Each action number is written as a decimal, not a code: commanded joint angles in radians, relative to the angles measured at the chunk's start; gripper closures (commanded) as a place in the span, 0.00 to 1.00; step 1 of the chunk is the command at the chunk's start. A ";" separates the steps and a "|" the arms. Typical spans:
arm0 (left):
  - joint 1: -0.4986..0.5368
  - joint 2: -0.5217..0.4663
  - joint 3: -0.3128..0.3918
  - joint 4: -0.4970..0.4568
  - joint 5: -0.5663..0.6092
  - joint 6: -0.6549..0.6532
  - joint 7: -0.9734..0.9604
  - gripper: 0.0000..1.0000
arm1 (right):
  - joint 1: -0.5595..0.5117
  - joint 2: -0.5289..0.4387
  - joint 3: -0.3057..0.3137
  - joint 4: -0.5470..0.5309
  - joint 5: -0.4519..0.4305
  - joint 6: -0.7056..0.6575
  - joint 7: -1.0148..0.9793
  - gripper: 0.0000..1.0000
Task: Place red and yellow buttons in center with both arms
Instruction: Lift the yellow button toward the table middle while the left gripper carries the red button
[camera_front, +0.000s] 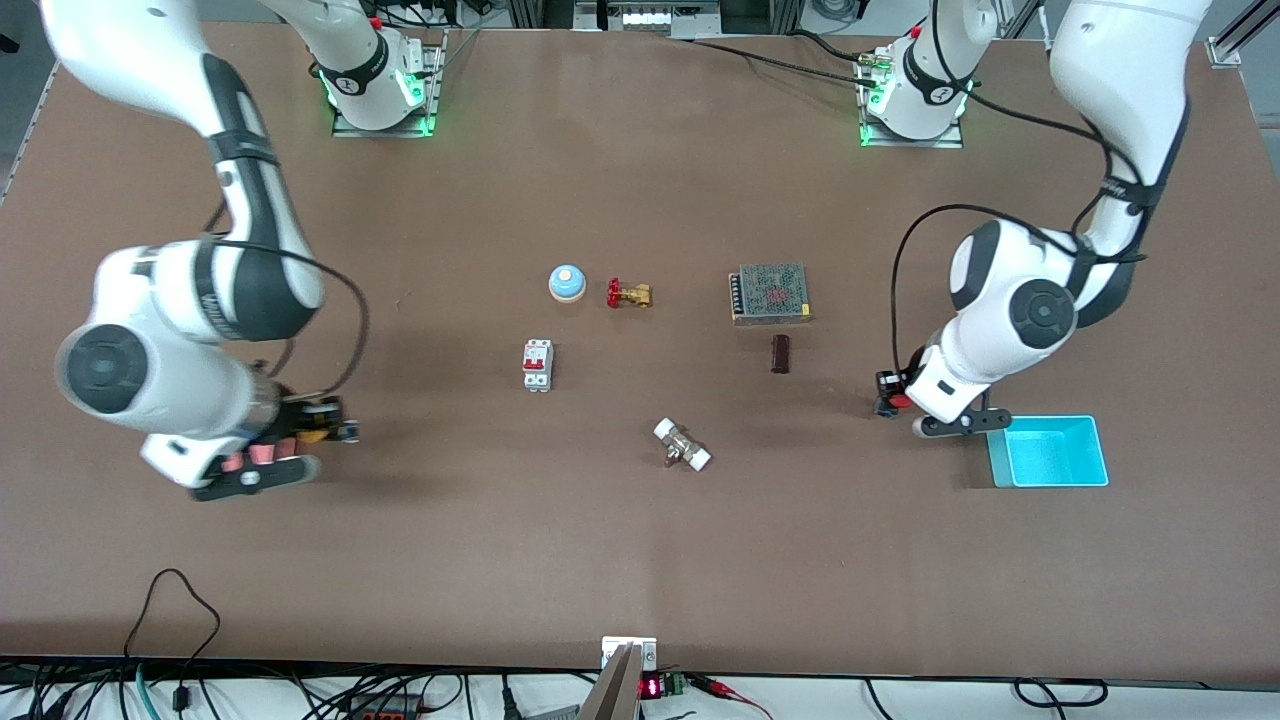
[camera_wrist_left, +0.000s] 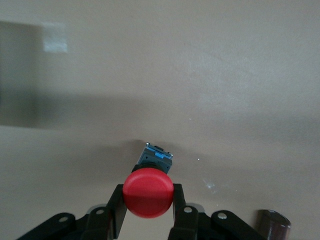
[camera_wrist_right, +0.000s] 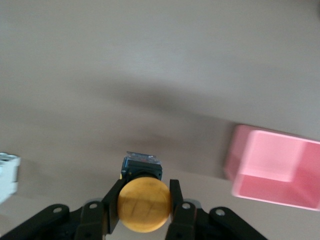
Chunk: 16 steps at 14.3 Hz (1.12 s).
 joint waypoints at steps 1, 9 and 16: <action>-0.021 0.004 0.003 -0.020 0.015 0.042 -0.045 0.79 | 0.066 0.033 -0.007 0.002 0.020 -0.001 0.075 0.81; -0.080 0.007 0.001 -0.012 0.015 0.045 -0.146 0.79 | 0.151 0.157 -0.013 0.002 0.006 0.059 0.175 0.80; -0.091 -0.002 0.004 0.001 0.017 0.042 -0.168 0.24 | 0.180 0.182 -0.013 0.002 -0.037 0.087 0.189 0.73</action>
